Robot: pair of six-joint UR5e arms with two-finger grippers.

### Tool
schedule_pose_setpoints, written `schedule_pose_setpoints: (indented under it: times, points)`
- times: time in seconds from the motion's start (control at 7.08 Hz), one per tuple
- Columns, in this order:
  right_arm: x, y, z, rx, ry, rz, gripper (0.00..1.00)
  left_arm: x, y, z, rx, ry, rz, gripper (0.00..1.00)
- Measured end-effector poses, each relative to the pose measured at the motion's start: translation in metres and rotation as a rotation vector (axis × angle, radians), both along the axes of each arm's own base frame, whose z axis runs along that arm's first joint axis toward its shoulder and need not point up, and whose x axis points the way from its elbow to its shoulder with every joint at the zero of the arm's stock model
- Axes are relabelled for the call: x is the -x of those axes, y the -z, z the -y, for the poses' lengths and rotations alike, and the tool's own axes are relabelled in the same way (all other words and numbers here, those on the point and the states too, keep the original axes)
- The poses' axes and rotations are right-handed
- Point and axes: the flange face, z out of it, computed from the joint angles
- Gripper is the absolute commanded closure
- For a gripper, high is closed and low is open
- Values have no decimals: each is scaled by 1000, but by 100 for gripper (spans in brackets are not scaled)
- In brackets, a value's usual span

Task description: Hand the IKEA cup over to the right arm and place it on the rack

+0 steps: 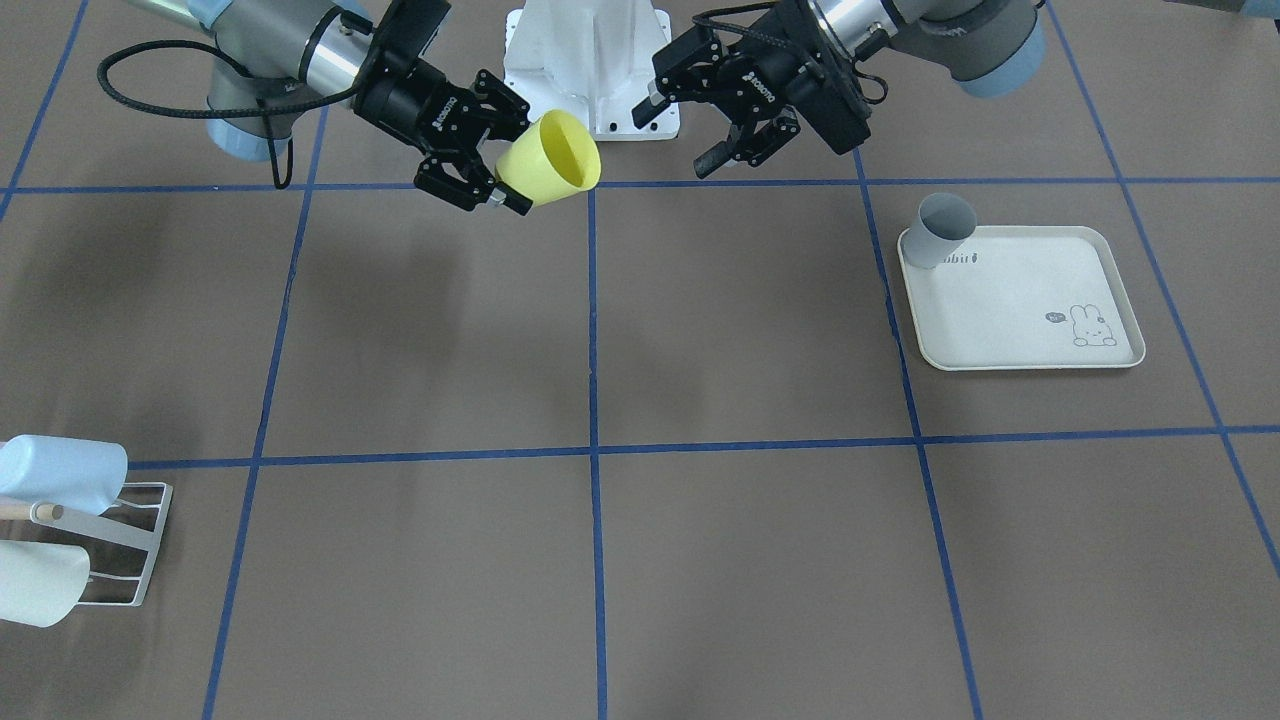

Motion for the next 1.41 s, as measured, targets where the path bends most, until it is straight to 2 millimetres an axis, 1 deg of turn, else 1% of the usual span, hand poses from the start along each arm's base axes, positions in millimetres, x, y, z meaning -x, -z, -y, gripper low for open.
schedule_pose_setpoints:
  times: [0.14,0.28,0.42,0.57,0.71,0.85,0.99,1.13,1.27,1.41]
  points:
    - [-15,-12,19,35,-29,-70,100,9,-24,6,-46,21,50,0]
    - [-40,-17,48,83,-67,-158,100,17,-45,10,-87,36,95,0]
    - [-71,-20,76,118,-99,-259,100,22,-54,12,-107,44,116,0]
    - [-102,-27,100,118,-130,-378,100,25,-56,12,-115,47,121,0]
    - [-133,-45,119,98,-164,-507,100,26,-56,11,-120,48,121,0]
    - [-167,-72,132,63,-194,-629,100,26,-56,11,-121,49,121,0]
    - [-207,-109,138,7,-220,-762,100,27,-56,11,-121,50,121,0]
    - [-250,-147,139,-63,-234,-901,100,27,-55,10,-122,52,119,0]
    - [-288,-181,138,-126,-232,-1029,100,29,-54,9,-123,53,116,0]
    - [-318,-210,139,-186,-224,-1151,100,30,-54,8,-122,53,115,0]
